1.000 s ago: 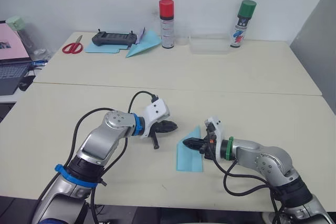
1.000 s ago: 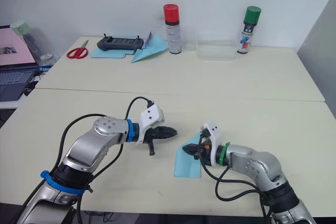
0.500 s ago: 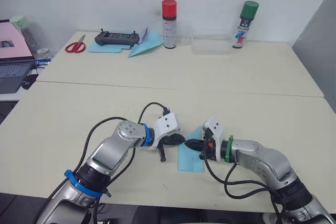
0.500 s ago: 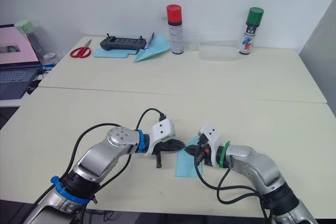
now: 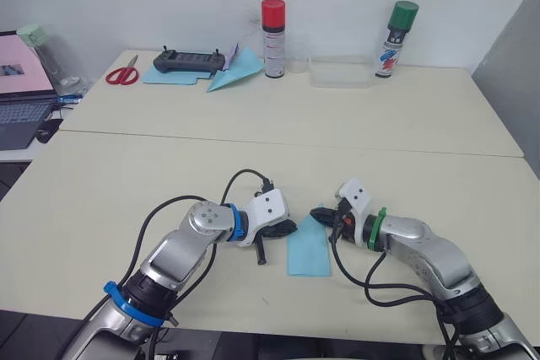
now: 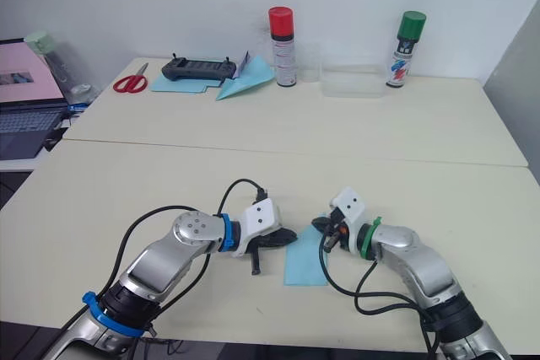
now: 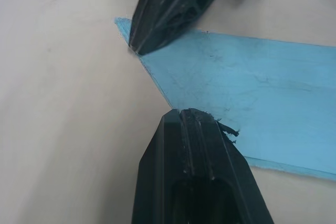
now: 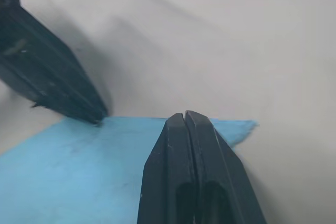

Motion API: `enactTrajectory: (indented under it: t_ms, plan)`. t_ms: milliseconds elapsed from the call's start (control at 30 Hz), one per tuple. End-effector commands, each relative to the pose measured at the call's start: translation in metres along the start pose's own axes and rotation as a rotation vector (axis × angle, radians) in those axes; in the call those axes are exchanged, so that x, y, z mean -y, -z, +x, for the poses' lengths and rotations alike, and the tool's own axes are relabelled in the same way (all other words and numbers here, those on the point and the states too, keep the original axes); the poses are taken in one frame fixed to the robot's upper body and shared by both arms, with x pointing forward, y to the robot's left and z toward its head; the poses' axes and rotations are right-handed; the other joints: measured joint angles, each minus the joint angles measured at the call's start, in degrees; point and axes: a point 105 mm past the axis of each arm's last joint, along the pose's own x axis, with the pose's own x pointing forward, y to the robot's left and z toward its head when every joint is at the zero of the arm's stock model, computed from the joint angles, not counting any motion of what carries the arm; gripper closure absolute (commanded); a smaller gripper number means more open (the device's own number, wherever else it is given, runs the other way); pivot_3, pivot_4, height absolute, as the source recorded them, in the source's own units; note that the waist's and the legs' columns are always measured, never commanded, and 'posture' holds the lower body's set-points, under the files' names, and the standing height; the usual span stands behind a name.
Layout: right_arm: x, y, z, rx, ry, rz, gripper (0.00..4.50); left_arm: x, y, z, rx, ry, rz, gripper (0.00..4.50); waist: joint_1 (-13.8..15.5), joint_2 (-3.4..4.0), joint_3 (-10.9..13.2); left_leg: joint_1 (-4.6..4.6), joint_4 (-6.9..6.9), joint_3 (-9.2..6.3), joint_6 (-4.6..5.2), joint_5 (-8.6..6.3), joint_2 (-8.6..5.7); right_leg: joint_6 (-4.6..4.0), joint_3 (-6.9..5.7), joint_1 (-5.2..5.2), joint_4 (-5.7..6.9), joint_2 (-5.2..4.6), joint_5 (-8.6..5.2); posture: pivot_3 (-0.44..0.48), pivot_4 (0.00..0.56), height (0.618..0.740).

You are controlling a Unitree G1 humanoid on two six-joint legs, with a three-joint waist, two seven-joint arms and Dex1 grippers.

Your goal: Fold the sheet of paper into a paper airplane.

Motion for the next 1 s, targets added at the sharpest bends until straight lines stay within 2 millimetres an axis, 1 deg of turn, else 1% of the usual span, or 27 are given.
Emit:
enactTrajectory:
  t_ms: [33, 67, 167, 233, 300, 400, 500, 567, 700, 767, 833, 900, 1000]
  plan:
    - [0.015, 0.025, -0.002, -0.081, 0.068, -0.014, 4.48, 0.013, 0.015, 0.007, -0.052, 0.071, -0.009, 4.50, -0.01, 0.00, 0.00, 0.00, 0.00, 0.00, 0.00, 0.00, 0.00, 0.00, -0.01, 0.00, 0.00, 0.00, 0.00, 0.000, 0.150, 0.740]
    - [0.017, 0.027, -0.002, -0.083, 0.075, -0.004, 4.48, 0.013, 0.015, 0.007, -0.053, 0.071, -0.007, 4.50, -0.03, 0.00, -0.01, 0.01, 0.00, 0.00, 0.00, 0.00, 0.00, 0.00, 0.00, 0.00, 0.00, 0.00, 0.00, 0.000, 0.150, 0.740]
    - [0.030, 0.041, -0.003, -0.134, 0.134, -0.065, 4.48, 0.011, 0.017, 0.008, -0.060, 0.068, 0.005, 4.50, -0.04, 0.03, -0.07, 0.07, 0.00, 0.00, 0.00, 0.00, 0.01, 0.00, 0.00, 0.06, 0.02, 0.00, 0.00, 0.000, 0.150, 0.740]
    - [0.042, 0.048, -0.007, -0.139, 0.200, -0.029, 4.48, 0.011, 0.017, 0.008, -0.059, 0.069, 0.006, 4.50, -0.04, 0.02, -0.15, 0.19, 0.01, 0.01, 0.00, 0.00, 0.01, -0.01, 0.01, 0.17, 0.02, 0.00, 0.00, 0.000, 0.150, 0.740]
    - [0.048, 0.051, -0.010, -0.139, 0.239, -0.013, 4.48, 0.011, 0.017, 0.008, -0.059, 0.072, 0.006, 4.50, -0.03, 0.05, -0.26, 0.25, 0.01, 0.01, 0.00, 0.00, 0.01, -0.05, 0.01, 0.23, 0.02, 0.00, -0.03, 0.000, 0.150, 0.740]
    - [0.055, 0.053, -0.015, -0.132, 0.287, -0.007, 4.48, 0.011, 0.018, 0.008, -0.059, 0.075, 0.006, 4.50, 0.02, 0.12, -0.36, 0.25, 0.01, 0.00, 0.00, 0.00, 0.00, -0.02, 0.01, 0.23, 0.01, 0.00, -0.01, 0.000, 0.150, 0.740]
    - [0.060, 0.052, -0.022, -0.128, 0.302, -0.066, 4.48, 0.011, 0.017, 0.009, -0.059, 0.077, 0.008, 4.50, 0.17, 0.20, -0.41, 0.24, 0.01, -0.02, 0.00, 0.00, -0.03, -0.02, 0.01, 0.24, 0.01, -0.02, -0.01, 0.000, 0.150, 0.740]
    - [0.062, 0.039, -0.025, -0.049, 0.293, -0.084, 4.48, 0.010, 0.017, 0.009, -0.058, 0.079, 0.010, 4.50, 0.30, 0.21, -0.41, 0.24, 0.01, -0.01, 0.00, 0.00, -0.07, -0.02, 0.01, 0.25, 0.00, -0.06, -0.01, 0.000, 0.150, 0.740]
    - [0.050, 0.001, -0.030, 0.147, 0.188, -0.079, 4.48, 0.010, 0.017, 0.009, -0.058, 0.083, 0.015, 4.50, 0.30, 0.26, -0.38, 0.14, 0.01, -0.01, 0.00, 0.00, -0.08, -0.01, 0.01, 0.22, -0.04, -0.07, -0.01, 0.000, 0.150, 0.740]
    - [0.044, -0.012, -0.033, 0.200, 0.138, -0.096, 4.48, 0.010, 0.017, 0.009, -0.058, 0.086, 0.017, 4.50, 0.17, 0.37, -0.32, 0.08, -0.02, -0.01, 0.00, 0.00, -0.06, -0.01, 0.00, 0.13, -0.03, -0.06, -0.02, 0.000, 0.150, 0.740]
    - [0.037, -0.016, -0.034, 0.213, 0.086, -0.111, 4.48, 0.009, 0.017, 0.009, -0.058, 0.088, 0.018, 4.50, 0.08, 0.50, -0.26, 0.06, -0.04, -0.01, 0.00, 0.00, -0.06, -0.01, 0.01, 0.08, -0.01, -0.05, -0.02, 0.000, 0.150, 0.740]
    - [0.024, -0.017, -0.031, 0.209, 0.011, -0.109, 4.48, 0.009, 0.017, 0.009, -0.058, 0.090, 0.020, 4.50, 0.08, 0.54, -0.26, 0.06, -0.05, -0.02, 0.00, 0.00, -0.06, -0.01, 0.00, 0.07, 0.00, -0.04, -0.02, 0.000, 0.150, 0.740]
    - [0.012, -0.016, -0.026, 0.200, -0.052, -0.102, 4.48, 0.009, 0.016, 0.009, -0.057, 0.092, 0.022, 4.50, 0.08, 0.54, -0.26, 0.05, -0.05, -0.02, 0.00, 0.00, -0.06, -0.01, 0.00, 0.08, -0.01, -0.04, -0.02, 0.000, 0.150, 0.740]
